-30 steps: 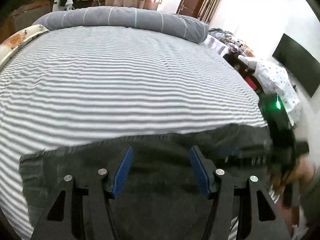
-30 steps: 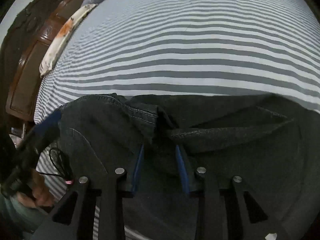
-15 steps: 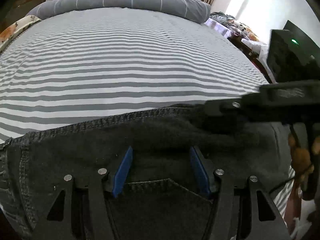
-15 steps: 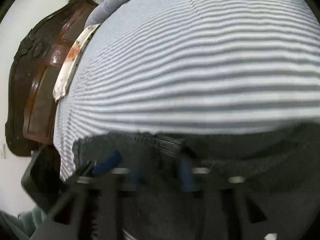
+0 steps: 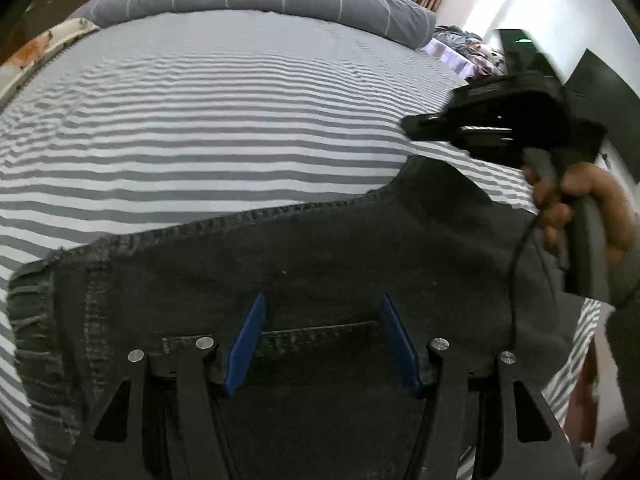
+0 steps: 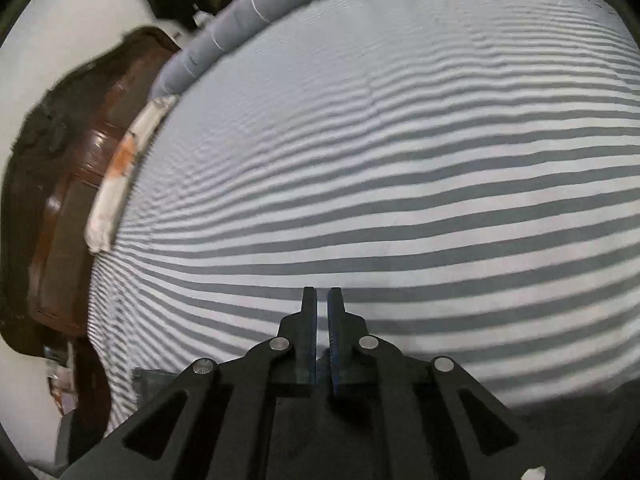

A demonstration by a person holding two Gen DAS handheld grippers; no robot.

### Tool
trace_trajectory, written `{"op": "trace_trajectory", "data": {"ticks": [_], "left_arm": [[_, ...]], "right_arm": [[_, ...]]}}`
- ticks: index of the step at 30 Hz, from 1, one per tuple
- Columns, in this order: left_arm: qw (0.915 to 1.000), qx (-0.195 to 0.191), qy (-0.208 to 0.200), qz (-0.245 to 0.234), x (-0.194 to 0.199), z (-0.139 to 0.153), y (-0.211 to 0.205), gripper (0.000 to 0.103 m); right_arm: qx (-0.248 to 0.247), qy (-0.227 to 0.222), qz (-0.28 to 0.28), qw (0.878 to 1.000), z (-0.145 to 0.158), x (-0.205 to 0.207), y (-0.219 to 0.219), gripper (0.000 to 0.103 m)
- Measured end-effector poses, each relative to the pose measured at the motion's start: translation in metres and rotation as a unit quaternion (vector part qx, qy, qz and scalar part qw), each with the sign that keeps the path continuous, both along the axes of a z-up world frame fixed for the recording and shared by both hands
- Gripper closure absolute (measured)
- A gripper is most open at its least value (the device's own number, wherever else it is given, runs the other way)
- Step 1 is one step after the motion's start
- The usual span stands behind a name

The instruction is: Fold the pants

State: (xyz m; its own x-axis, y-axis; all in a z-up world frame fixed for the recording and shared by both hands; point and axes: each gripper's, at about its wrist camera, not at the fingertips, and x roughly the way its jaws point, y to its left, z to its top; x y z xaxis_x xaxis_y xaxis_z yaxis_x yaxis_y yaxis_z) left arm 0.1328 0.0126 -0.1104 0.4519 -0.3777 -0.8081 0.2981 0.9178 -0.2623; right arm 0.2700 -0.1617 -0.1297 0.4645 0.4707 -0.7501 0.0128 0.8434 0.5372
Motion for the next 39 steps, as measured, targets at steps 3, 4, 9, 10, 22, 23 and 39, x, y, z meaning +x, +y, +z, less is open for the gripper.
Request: {"op": "trace_trajectory", "data": {"ticks": [3,4,9,10,22,23,39], "left_arm": [[0.9999,-0.002,-0.015,0.007,-0.007,0.011,0.005,0.043],[0.9998,-0.004,-0.019,0.005,-0.011,0.015,0.006,0.043],[0.9994,0.028,-0.019,-0.001,-0.021,0.015,0.008,0.043],[0.9992,0.036,-0.016,-0.001,-0.023,0.013,0.009,0.043],[0.9896,0.136,-0.017,0.045,-0.027,-0.008,0.018,0.043],[0.9895,0.136,-0.016,0.045,-0.027,-0.005,0.015,0.043],[0.9964,0.047,-0.015,-0.069,-0.061,0.039,-0.113,0.042]], "right_arm": [[-0.003,-0.028,0.014,1.000,0.026,-0.023,0.006,0.093],[-0.003,-0.034,0.023,0.999,0.033,-0.034,0.009,0.093],[-0.008,0.001,0.038,0.999,0.015,-0.061,0.023,0.087],[-0.014,0.013,0.031,0.999,0.004,-0.063,0.024,0.087],[-0.024,0.016,-0.013,0.999,-0.027,-0.051,0.009,0.089],[-0.012,0.011,-0.018,1.000,-0.022,-0.056,0.003,0.088],[0.058,-0.065,-0.288,0.954,0.004,-0.301,-0.312,0.065]]}}
